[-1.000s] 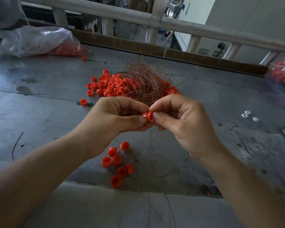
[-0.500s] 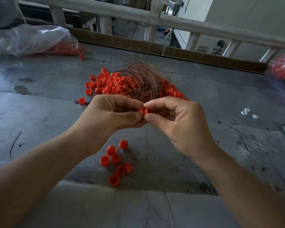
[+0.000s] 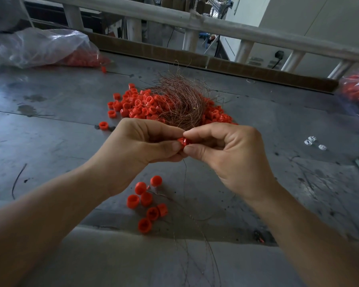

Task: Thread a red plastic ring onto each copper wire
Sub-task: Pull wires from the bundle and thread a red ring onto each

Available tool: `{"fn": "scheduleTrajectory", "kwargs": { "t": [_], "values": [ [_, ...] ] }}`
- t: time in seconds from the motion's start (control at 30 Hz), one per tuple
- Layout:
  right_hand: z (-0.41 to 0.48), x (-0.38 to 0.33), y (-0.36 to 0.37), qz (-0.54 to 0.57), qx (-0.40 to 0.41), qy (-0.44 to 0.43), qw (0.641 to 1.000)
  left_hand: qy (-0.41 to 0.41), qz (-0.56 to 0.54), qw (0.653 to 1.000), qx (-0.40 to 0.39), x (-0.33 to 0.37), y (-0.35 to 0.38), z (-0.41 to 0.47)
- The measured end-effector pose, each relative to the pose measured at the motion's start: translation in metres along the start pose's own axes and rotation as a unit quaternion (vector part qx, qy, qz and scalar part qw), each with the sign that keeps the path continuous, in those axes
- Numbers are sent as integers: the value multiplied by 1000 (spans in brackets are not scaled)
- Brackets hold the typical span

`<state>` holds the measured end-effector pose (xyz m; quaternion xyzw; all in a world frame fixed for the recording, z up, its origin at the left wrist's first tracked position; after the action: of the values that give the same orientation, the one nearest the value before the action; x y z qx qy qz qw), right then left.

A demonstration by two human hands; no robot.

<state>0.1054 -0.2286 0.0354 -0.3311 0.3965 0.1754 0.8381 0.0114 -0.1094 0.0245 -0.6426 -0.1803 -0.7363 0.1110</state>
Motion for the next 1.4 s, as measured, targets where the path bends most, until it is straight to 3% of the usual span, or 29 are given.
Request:
{"fn": "scheduleTrajectory", "kwargs": {
  "t": [0.3, 0.47, 0.67, 0.97, 1.1, 1.23, 1.4],
  "values": [
    [-3, -6, -4, -11, 4, -43, 999, -13, -2, 1000, -18, 1, 0, 0],
    [-5, -7, -1, -89, 24, -108, 990, 36, 69, 997, -1, 1, 1, -3],
    [-5, -10, -3, -66, 43, -111, 991, -2, -20, 999, -34, 0, 1, -3],
    [1, -4, -5, -26, -3, -76, 997, -13, -28, 999, -37, 0, 0, -2],
    [2, -5, -8, 17, -68, -34, 997, -22, -24, 997, -73, 3, -2, -6],
    [2, -11, -10, -46, -152, -56, 986, -31, -9, 995, -95, 2, -2, -6],
    [1, -12, -9, -107, -132, -90, 981, 3, -5, 994, -107, 3, 2, -7]
  ]
}}
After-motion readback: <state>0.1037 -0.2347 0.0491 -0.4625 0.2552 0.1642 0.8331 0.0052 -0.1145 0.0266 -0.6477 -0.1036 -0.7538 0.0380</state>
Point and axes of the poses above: each hand's wrist, its own z-axis towards the middle knuckle, its own y-axis out of the palm, x = y × z, the point moved 2 cm from there along z, towards the middle knuckle, and after that the axes turned 3 degrees about x, right-handed, at the moved point
